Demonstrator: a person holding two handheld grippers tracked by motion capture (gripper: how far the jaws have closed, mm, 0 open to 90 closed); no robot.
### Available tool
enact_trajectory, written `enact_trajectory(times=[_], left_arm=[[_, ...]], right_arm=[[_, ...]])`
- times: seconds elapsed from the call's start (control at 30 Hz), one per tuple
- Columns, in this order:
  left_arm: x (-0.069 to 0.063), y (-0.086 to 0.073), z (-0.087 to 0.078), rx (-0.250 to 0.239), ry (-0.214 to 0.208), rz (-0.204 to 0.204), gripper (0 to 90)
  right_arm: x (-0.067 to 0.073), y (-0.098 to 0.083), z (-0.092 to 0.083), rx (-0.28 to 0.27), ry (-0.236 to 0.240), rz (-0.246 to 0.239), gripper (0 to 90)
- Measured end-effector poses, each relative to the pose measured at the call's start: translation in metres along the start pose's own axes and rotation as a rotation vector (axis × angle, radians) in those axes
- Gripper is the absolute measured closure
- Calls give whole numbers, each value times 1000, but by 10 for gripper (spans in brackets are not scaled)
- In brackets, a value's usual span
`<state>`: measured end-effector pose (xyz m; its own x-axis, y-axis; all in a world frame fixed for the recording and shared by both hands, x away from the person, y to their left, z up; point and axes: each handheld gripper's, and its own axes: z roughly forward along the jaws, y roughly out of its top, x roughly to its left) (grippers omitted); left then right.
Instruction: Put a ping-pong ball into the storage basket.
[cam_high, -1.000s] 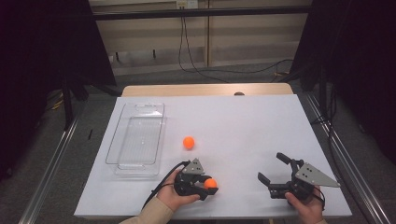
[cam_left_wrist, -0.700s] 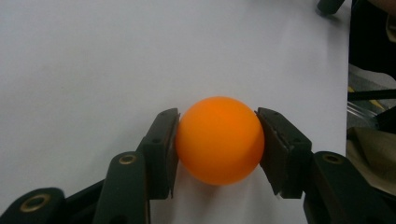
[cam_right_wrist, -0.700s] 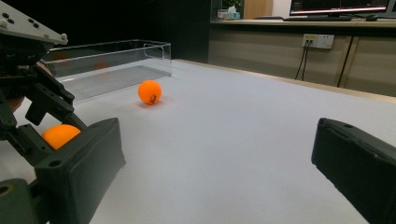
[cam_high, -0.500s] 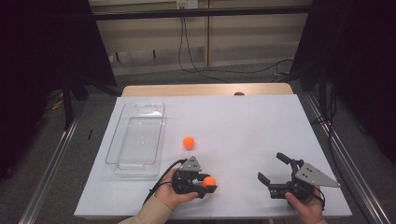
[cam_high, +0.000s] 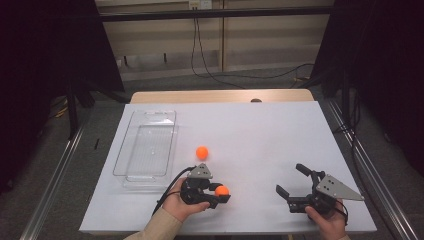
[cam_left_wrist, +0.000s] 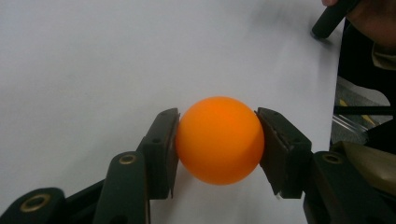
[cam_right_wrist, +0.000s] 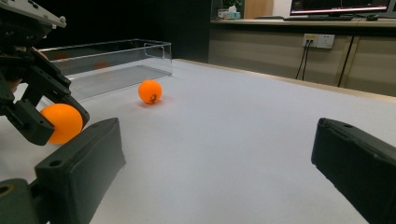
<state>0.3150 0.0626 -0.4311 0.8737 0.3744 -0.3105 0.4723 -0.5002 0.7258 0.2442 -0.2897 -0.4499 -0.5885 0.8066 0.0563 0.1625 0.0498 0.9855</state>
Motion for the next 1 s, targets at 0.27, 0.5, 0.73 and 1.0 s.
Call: enact_trajectory(times=[0.27, 0.5, 0.73, 1.0], left_arm=[[3, 5, -8, -12, 9, -25, 508], [5, 8, -14, -21, 18, -35, 508], [7, 12, -20, -25, 24, -49, 508], [9, 15, -25, -29, 27, -64, 508]], right_arm=[[0, 0, 0, 0, 1, -1, 19], [0, 0, 0, 1, 1, -1, 19], [0, 0, 0, 1, 1, -1, 19], [0, 0, 0, 2, 1, -2, 19]])
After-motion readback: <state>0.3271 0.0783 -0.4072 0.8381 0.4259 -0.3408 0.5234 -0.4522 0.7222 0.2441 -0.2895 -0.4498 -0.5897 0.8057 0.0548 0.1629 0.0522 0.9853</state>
